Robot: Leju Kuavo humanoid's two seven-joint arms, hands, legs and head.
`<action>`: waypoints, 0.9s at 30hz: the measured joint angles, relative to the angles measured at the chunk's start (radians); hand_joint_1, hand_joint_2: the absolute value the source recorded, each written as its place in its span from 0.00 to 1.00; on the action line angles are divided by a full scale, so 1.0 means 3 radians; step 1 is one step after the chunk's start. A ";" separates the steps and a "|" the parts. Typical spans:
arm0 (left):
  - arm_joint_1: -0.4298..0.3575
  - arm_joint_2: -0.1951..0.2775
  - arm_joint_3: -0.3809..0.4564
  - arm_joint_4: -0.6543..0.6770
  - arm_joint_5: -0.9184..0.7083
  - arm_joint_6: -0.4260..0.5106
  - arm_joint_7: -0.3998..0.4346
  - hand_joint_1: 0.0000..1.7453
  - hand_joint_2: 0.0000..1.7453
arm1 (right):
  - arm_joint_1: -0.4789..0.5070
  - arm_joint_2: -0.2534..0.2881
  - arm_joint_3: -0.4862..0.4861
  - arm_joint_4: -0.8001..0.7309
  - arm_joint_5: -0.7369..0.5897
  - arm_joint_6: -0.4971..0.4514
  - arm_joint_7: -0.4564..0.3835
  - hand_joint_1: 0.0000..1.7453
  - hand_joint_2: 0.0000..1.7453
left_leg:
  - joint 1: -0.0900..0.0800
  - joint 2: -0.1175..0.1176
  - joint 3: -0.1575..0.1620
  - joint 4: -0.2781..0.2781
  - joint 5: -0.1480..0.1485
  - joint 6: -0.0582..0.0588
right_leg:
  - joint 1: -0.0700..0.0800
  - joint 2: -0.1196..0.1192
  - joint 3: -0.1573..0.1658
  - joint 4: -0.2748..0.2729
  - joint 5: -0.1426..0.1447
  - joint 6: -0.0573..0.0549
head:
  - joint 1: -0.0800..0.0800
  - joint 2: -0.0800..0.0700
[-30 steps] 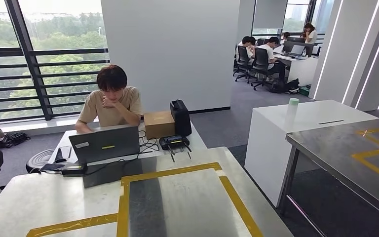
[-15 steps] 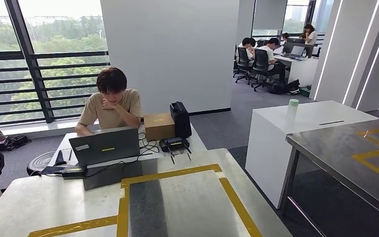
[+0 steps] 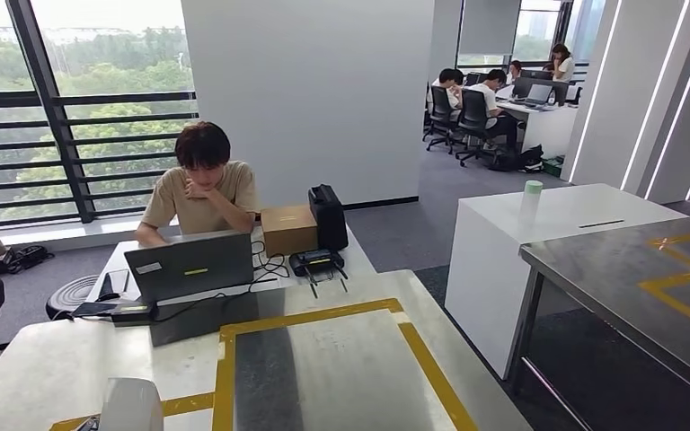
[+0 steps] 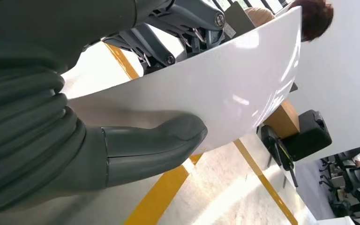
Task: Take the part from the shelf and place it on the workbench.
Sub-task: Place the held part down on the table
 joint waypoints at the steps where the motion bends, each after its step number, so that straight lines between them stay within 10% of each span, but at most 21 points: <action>1: -0.0007 0.0009 -0.0007 0.0017 0.0000 0.0001 0.0000 1.00 1.00 | 0.0000 0.0000 0.0000 0.0000 0.0000 0.0000 0.0000 0.00 0.00 | 0.0000 0.0000 0.0000 0.0000 -0.0001 0.0000 | 0.0000 0.0000 0.0000 -0.0001 0.0000 0.0000 | 0.0000 0.0000; 9: -0.0030 0.0073 -0.0074 0.0063 0.0013 0.0032 0.0040 1.00 1.00 | -0.0001 0.0000 0.0028 0.0000 0.0106 0.0000 0.0070 0.00 0.00 | 0.0000 0.0001 -0.0001 0.0000 -0.0005 0.0002 | 0.0000 -0.0001 0.0001 -0.0005 -0.0001 0.0000 | 0.0000 0.0000; 13: 0.0034 0.0129 -0.0160 -0.0028 -0.0033 0.0107 0.0142 0.00 1.00 | -0.0001 0.0000 0.0074 0.0000 0.0192 0.0000 0.0128 0.00 0.00 | 0.0000 0.0001 -0.0002 0.0000 -0.0005 0.0002 | 0.0000 0.0000 0.0001 -0.0005 -0.0001 0.0000 | 0.0000 0.0000; 15: 0.0112 0.0156 -0.0202 -0.0098 -0.0078 0.0164 0.0173 0.00 1.00 | 0.0000 0.0000 0.0100 0.0000 0.0220 0.0000 0.0135 0.00 0.00 | 0.0000 0.0001 -0.0001 0.0000 -0.0005 0.0002 | 0.0000 0.0000 0.0001 -0.0006 -0.0002 0.0000 | 0.0000 0.0000; 19: 0.0271 0.0181 -0.0246 -0.0197 -0.0101 0.0297 0.0195 0.00 0.00 | 0.0000 0.0000 0.0125 0.0000 0.0258 0.0000 0.0131 0.00 0.00 | 0.0000 0.0000 -0.0002 -0.0001 -0.0006 0.0003 | 0.0000 -0.0001 0.0001 -0.0006 -0.0004 0.0002 | 0.0000 0.0000; 27: 0.0487 0.0201 -0.0255 -0.0340 -0.0155 0.0550 0.0289 0.00 0.00 | 0.0000 0.0000 0.0179 0.0000 0.0300 0.0000 0.0115 0.00 0.00 | 0.0000 0.0000 -0.0002 -0.0001 -0.0006 0.0003 | 0.0000 -0.0001 0.0002 -0.0006 -0.0004 0.0002 | 0.0000 0.0000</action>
